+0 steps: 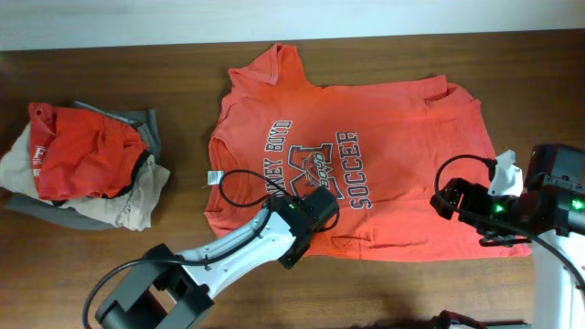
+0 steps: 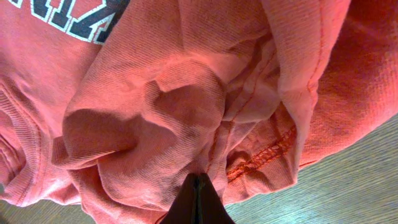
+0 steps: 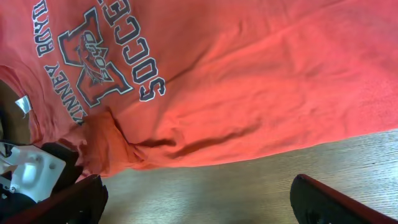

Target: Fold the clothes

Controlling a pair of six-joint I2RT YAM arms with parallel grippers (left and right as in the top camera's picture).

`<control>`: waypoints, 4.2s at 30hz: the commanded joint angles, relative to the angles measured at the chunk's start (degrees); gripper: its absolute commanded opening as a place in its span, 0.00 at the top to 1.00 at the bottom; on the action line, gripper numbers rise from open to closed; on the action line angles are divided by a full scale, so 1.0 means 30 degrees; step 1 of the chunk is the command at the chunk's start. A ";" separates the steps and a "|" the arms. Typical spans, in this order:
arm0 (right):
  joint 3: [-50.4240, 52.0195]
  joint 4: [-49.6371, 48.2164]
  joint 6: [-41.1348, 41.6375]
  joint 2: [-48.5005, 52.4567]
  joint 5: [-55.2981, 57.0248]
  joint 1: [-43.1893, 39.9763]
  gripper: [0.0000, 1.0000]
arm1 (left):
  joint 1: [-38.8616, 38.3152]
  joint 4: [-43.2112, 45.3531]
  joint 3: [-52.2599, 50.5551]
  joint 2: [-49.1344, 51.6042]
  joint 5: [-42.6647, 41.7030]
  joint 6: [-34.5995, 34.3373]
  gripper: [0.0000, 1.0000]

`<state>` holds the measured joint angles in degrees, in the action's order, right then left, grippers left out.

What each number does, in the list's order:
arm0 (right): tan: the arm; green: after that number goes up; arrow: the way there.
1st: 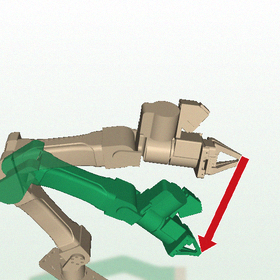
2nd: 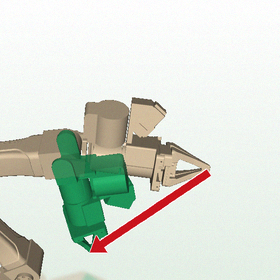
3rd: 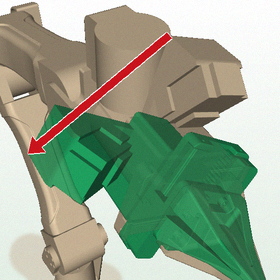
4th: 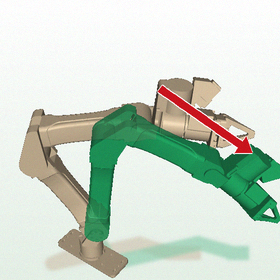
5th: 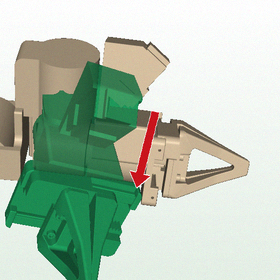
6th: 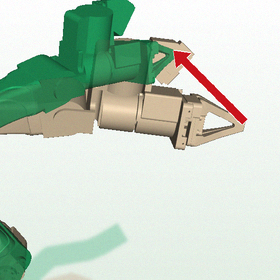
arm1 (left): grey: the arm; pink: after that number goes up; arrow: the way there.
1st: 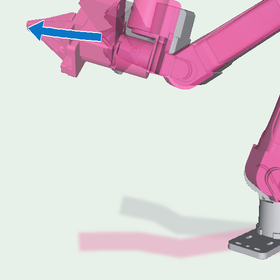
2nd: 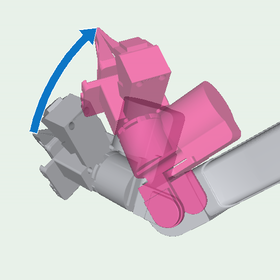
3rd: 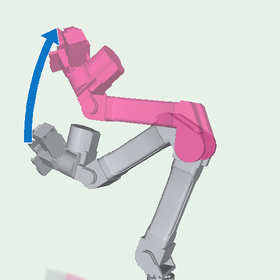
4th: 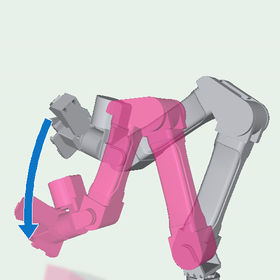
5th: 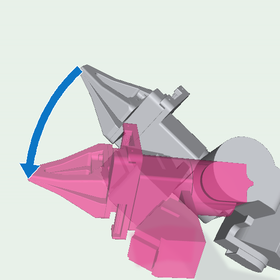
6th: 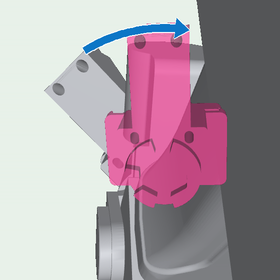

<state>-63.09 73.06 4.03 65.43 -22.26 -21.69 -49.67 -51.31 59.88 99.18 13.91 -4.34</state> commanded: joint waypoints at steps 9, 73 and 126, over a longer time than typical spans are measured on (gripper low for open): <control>0.0175 0.0007 -0.0204 -0.0058 0.0160 0.0138 0.01 | 0.0153 -0.0525 -0.0299 0.0211 -0.1217 0.0000 0.35; 0.0175 -0.1647 0.4830 0.5078 0.3956 -0.4809 0.01 | 0.5042 -0.3942 0.4058 -0.0459 -0.3861 -0.0743 0.21; 0.0175 -0.3286 -0.1566 -0.2069 -0.4299 0.1887 0.01 | 1.0455 0.5005 1.7959 0.9369 -0.5071 1.0258 0.01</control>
<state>-62.76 62.48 -0.19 59.77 -37.01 -16.51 -17.32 -38.94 111.13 121.56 -1.98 20.80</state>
